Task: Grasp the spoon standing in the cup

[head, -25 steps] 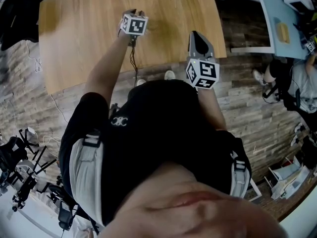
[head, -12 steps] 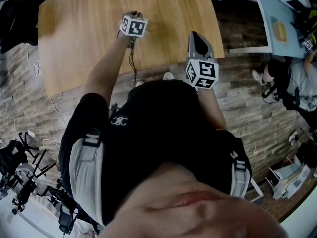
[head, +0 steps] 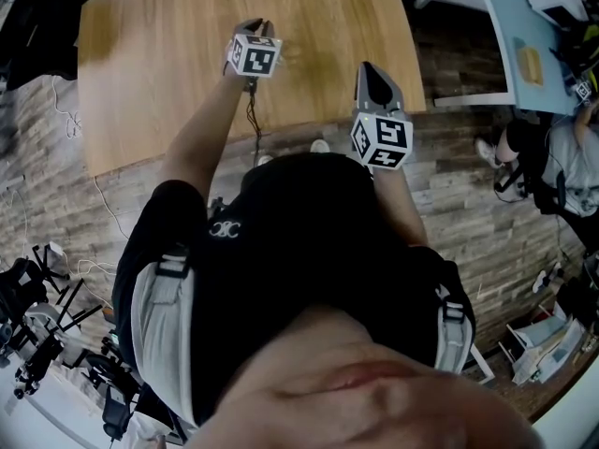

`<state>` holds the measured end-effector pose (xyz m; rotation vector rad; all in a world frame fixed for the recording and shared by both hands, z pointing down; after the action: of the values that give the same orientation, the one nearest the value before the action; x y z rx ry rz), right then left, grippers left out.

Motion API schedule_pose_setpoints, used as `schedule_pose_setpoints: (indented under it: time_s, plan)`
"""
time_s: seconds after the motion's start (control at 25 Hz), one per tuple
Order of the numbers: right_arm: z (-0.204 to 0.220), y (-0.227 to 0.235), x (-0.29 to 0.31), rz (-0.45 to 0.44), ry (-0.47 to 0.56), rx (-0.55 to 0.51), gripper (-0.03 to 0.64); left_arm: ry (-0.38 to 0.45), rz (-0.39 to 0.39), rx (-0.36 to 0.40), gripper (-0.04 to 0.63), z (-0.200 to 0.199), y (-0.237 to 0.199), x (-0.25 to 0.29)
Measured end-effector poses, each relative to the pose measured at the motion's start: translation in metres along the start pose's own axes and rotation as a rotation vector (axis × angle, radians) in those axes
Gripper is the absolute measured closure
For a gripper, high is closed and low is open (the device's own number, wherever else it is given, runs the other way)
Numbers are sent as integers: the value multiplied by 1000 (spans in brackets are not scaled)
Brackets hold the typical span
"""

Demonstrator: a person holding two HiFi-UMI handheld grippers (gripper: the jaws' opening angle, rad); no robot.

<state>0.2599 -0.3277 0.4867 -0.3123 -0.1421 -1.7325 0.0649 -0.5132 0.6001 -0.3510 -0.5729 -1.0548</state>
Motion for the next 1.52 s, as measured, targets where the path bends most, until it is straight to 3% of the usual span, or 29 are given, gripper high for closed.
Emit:
schedule_pose_setpoints:
  time_s: [0.88, 1.2, 1.52]
  plan:
    - [-21, -57, 1, -115, 48, -35, 617, 281, -61, -94, 534, -41, -21, -117]
    - [-28, -78, 4, -160, 62, -51, 617, 341, -75, -136, 534, -49, -25, -172]
    - [-44, -81, 2, -122, 158, -16, 618, 377, -84, -122, 534, -43, -19, -212]
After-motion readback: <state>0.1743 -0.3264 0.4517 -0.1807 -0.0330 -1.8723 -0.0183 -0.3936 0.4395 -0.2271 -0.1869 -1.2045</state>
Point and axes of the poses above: the fingertips, and each gripper's own axes: x forward along the fingers, y to its right, z out of its underside, the point moved 4 cm from there along -x, backward along the fingers, and after that the axes turned 10 degrees about -x, right-handed, at the moved point
